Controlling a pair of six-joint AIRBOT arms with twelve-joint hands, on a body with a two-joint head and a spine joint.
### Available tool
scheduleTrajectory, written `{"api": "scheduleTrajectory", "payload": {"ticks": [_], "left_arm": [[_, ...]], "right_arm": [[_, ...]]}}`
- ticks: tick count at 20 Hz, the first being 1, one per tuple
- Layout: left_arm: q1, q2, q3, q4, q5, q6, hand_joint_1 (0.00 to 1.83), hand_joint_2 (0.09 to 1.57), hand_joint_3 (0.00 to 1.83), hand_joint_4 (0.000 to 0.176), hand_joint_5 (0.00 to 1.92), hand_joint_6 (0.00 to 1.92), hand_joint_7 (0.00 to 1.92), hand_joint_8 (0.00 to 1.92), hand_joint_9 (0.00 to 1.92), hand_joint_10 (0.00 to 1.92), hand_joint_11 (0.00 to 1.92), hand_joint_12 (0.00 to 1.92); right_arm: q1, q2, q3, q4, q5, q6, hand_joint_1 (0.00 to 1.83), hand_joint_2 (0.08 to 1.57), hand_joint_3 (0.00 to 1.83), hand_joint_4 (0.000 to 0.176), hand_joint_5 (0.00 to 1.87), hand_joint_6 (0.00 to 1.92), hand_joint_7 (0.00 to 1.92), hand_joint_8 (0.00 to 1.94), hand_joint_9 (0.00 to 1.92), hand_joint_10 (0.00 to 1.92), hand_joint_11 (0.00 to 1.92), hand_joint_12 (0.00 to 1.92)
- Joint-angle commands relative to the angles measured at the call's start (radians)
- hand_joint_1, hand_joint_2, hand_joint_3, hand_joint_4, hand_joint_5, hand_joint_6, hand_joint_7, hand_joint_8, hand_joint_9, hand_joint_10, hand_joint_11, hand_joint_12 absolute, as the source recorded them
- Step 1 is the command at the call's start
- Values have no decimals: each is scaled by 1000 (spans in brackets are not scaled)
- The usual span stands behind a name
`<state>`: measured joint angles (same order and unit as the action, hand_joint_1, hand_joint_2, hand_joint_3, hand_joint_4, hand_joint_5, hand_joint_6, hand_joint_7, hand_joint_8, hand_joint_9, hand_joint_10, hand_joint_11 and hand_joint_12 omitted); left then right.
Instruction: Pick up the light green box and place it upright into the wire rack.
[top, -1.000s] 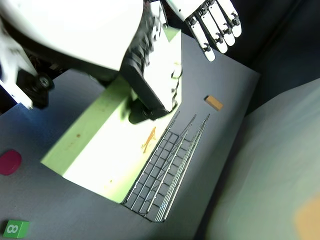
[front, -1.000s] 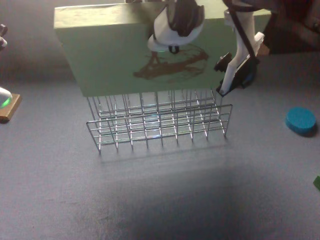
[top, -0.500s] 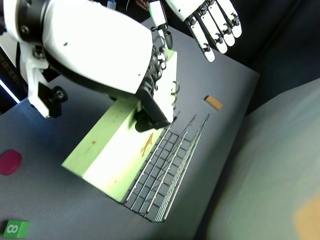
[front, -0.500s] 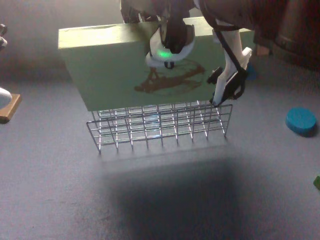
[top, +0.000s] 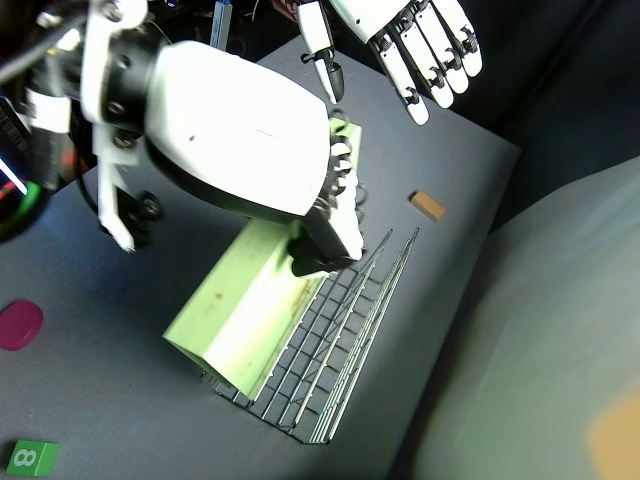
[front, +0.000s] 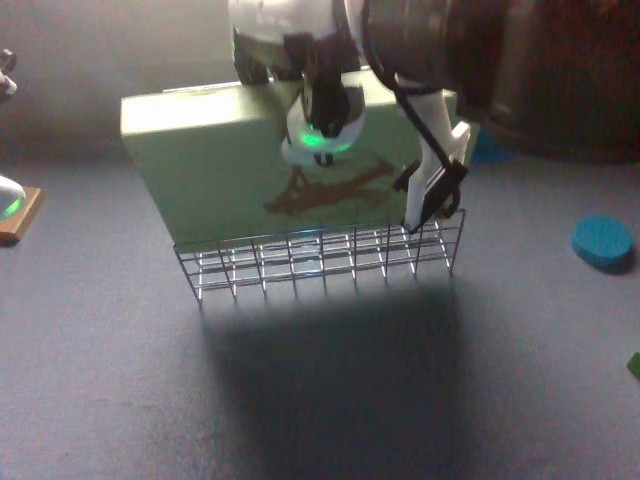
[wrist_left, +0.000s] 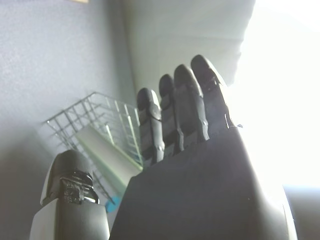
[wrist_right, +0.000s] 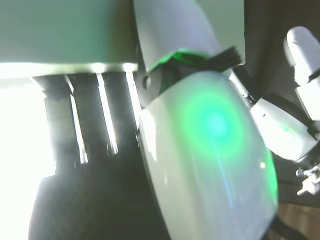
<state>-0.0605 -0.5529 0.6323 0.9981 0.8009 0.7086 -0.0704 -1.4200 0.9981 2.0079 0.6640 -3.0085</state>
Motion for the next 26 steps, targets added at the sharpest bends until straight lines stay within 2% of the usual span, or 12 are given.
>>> {"api": "scheduleTrajectory", "payload": {"ticks": [1,12,16,19,26], "left_arm": [[-17,-1,-4,61,-37,3,139,1191,1,42,330,0,253,0,206,0,0,521],[-4,-26,-23,56,-58,-26,132,1191,1,42,333,1,253,0,206,0,0,512],[34,-44,-44,59,-62,-72,132,1191,1,42,333,1,253,0,206,0,0,512],[65,-46,-60,117,-67,-169,132,1191,1,42,333,1,253,0,206,0,0,512],[79,-68,-71,120,-64,-190,131,1192,1,42,337,2,258,2,206,0,0,508]], "right_arm": [[3,-5,9,-65,-38,-1,1358,1167,0,0,816,1077,889,1145,830,1427,721,1514],[-69,-52,91,-65,-66,48,1358,1166,0,0,814,1078,891,1146,832,1420,721,1512],[-78,-52,91,-61,-70,50,1359,1163,0,0,819,1062,911,1128,827,1421,721,1519],[-84,-52,91,-26,-66,26,1360,1161,0,0,822,1062,912,1122,832,1415,704,1509],[-86,-42,89,-22,-64,10,1360,1160,0,0,822,1065,913,1115,836,1412,708,1507]]}}
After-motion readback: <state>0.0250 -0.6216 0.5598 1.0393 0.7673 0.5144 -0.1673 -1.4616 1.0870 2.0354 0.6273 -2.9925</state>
